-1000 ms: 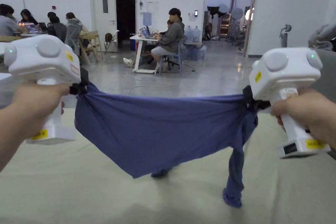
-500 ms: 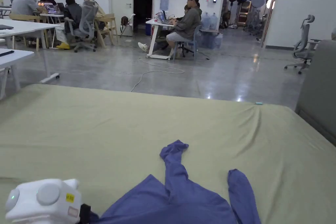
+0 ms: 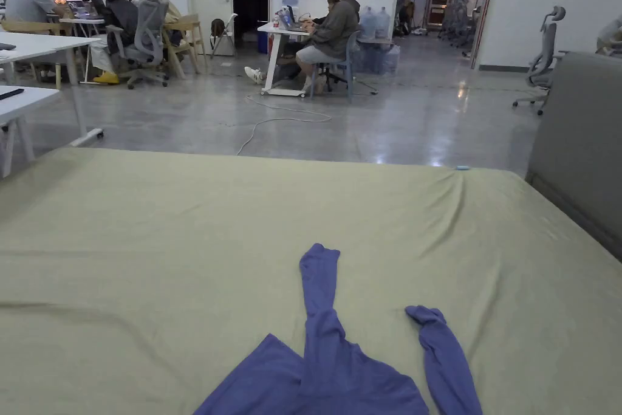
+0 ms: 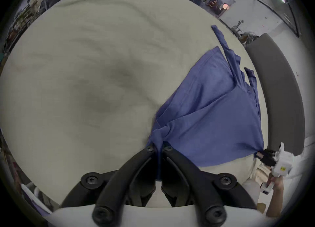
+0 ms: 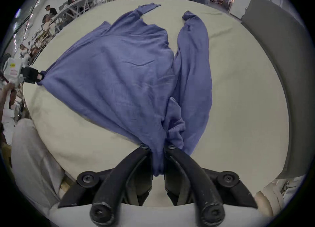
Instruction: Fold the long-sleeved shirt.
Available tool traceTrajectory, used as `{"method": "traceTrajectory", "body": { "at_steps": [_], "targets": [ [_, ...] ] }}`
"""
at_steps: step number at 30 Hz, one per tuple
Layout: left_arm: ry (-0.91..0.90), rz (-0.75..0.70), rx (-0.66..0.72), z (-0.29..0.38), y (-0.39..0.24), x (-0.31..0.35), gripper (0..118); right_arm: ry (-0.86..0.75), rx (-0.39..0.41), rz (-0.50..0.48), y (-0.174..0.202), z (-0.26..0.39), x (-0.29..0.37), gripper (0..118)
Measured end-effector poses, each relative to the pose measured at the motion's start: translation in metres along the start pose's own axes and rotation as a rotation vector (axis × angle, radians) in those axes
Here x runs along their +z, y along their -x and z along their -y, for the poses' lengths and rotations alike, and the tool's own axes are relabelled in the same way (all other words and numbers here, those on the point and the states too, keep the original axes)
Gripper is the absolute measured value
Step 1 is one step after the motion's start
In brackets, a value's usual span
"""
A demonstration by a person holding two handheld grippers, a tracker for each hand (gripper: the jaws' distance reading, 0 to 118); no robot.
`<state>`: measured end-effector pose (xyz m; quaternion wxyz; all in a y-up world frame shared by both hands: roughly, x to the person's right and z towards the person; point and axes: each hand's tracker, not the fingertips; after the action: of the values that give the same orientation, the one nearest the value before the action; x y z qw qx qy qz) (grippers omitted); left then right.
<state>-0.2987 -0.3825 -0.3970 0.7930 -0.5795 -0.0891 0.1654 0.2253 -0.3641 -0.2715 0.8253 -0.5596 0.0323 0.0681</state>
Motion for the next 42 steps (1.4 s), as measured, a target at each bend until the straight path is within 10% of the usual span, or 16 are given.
{"method": "traceTrajectory", "body": {
  "at_steps": [4,8,9,15,17,18,24,26,27,31,32,34,38,39,41,42],
  "targets": [
    [0.010,0.006,0.047,-0.004,0.000,0.002,6,0.028,-0.027,-0.016,-0.003,-0.007,-0.006,23],
    [-0.074,0.008,0.089,-0.004,-0.008,0.050,115,0.053,-0.096,-0.059,-0.014,-0.022,0.030,90],
    [-0.158,0.041,0.087,-0.001,-0.010,0.071,117,-0.012,-0.118,-0.026,-0.018,-0.023,0.052,97],
    [-0.163,0.114,0.051,0.052,-0.021,0.141,104,-0.283,-0.204,-0.063,-0.010,-0.008,0.150,96],
    [-0.112,0.036,0.008,0.076,-0.023,0.135,8,-0.227,-0.231,-0.114,0.003,0.001,0.154,54],
    [-0.113,-0.008,-0.032,0.079,-0.020,0.123,0,-0.218,-0.218,-0.127,0.011,0.007,0.153,12],
    [-0.138,0.015,0.054,0.066,-0.018,0.091,4,-0.178,-0.258,-0.216,0.048,0.027,0.129,0],
    [-0.171,-0.030,0.024,0.046,-0.024,0.078,99,-0.172,-0.294,-0.252,0.052,0.025,0.124,0],
    [-0.163,-0.052,-0.008,0.038,-0.029,0.069,118,-0.169,-0.283,-0.244,0.054,0.023,0.121,0],
    [-0.085,-0.106,-0.089,0.013,-0.039,0.021,118,-0.167,-0.272,-0.210,0.054,0.009,0.117,0],
    [-0.049,-0.125,-0.106,0.011,-0.038,0.007,107,-0.166,-0.274,-0.209,0.053,0.006,0.115,0],
    [-0.013,-0.182,-0.130,0.007,-0.042,-0.014,24,-0.157,-0.293,-0.212,0.048,-0.003,0.110,0],
    [-0.051,-0.069,-0.129,0.012,-0.045,0.007,12,-0.149,-0.233,-0.191,0.042,-0.049,0.091,0],
    [-0.059,-0.051,-0.132,0.012,-0.044,0.014,12,-0.178,-0.197,-0.175,0.040,-0.070,0.084,10],
    [-0.097,-0.055,-0.125,0.014,-0.044,0.027,12,-0.221,-0.162,-0.151,0.031,-0.117,0.064,104],
    [-0.100,-0.043,-0.125,0.012,-0.048,0.032,12,-0.217,-0.174,-0.136,0.028,-0.142,0.045,117]
  ]
}}
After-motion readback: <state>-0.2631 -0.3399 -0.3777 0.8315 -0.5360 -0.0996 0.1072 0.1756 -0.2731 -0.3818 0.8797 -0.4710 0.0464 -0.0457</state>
